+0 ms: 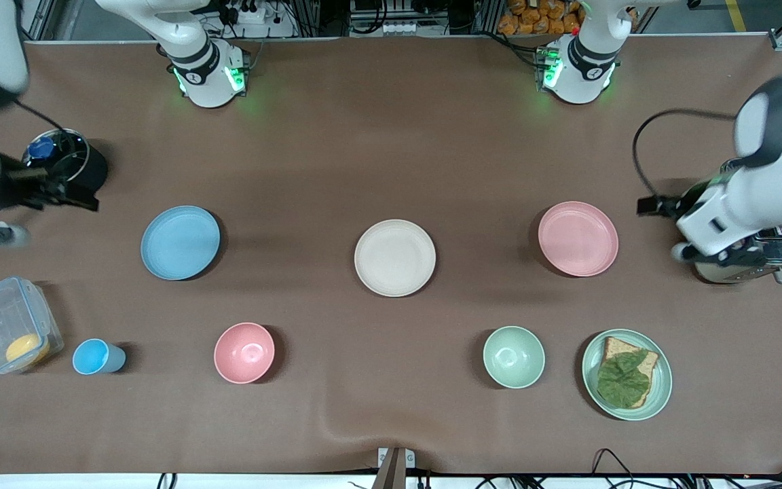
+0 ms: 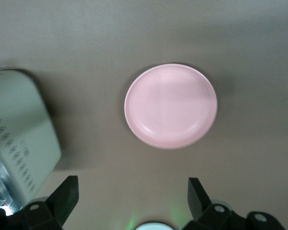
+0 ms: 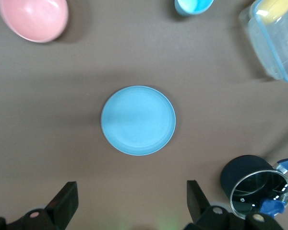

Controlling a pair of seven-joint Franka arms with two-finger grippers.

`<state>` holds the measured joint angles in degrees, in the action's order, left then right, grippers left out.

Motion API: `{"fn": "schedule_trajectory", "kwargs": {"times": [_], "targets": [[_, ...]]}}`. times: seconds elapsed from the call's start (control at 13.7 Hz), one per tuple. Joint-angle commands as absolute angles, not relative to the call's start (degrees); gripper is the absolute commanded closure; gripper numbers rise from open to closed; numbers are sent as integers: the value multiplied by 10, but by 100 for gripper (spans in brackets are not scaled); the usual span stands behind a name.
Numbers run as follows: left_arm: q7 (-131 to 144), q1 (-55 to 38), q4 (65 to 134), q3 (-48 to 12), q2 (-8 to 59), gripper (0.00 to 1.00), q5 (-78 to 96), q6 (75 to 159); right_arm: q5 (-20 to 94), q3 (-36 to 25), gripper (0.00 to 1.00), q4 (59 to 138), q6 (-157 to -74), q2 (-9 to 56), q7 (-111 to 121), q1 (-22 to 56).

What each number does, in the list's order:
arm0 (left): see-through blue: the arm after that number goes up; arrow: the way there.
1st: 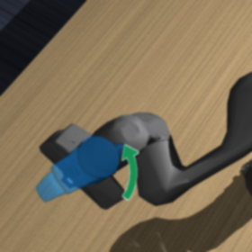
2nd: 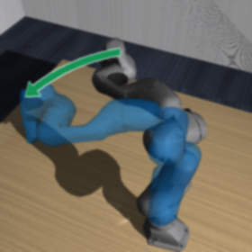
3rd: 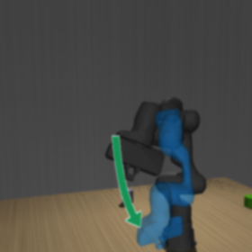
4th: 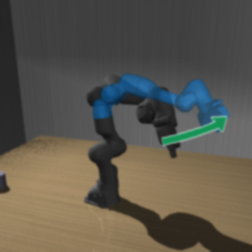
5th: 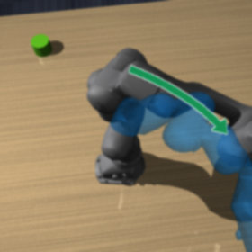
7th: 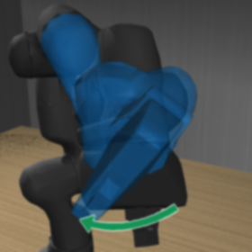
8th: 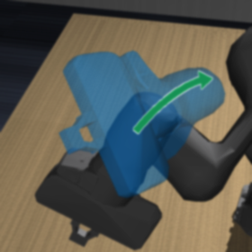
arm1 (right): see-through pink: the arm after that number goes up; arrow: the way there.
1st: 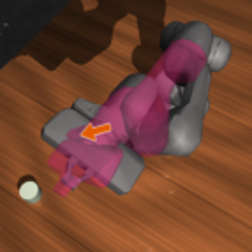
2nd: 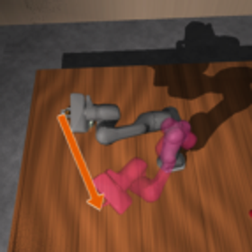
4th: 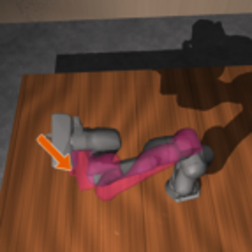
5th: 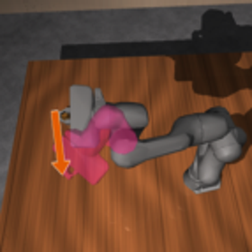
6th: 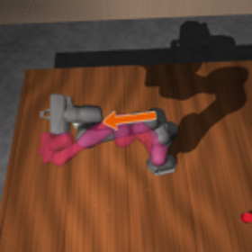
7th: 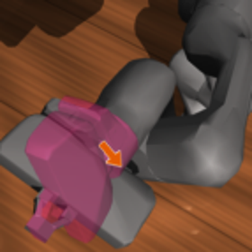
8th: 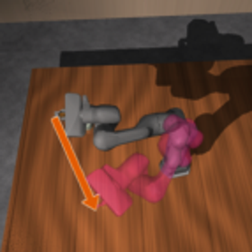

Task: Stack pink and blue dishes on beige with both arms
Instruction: 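Reach the right gripper to the blue plate while the left gripper reaches the pink plate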

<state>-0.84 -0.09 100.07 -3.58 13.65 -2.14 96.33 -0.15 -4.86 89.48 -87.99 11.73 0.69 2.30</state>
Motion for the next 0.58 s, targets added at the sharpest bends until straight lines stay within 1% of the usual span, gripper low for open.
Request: {"fn": "schedule_trajectory", "kwargs": {"times": [0.0,0.15,0.37,0.51], "targets": [[-16,11,1107,-37,124,0,-11,1060,-4,-44,0,898,-920,185,30,-9],[-16,28,1148,-38,143,0,-11,1115,-4,-43,0,965,-1011,194,36,-16],[-17,34,1155,-38,198,0,-11,1158,-4,-43,0,1061,-1133,196,82,-25],[-37,61,1157,-42,227,0,-8,1172,-4,-43,0,1094,-1182,207,139,-54]]}}
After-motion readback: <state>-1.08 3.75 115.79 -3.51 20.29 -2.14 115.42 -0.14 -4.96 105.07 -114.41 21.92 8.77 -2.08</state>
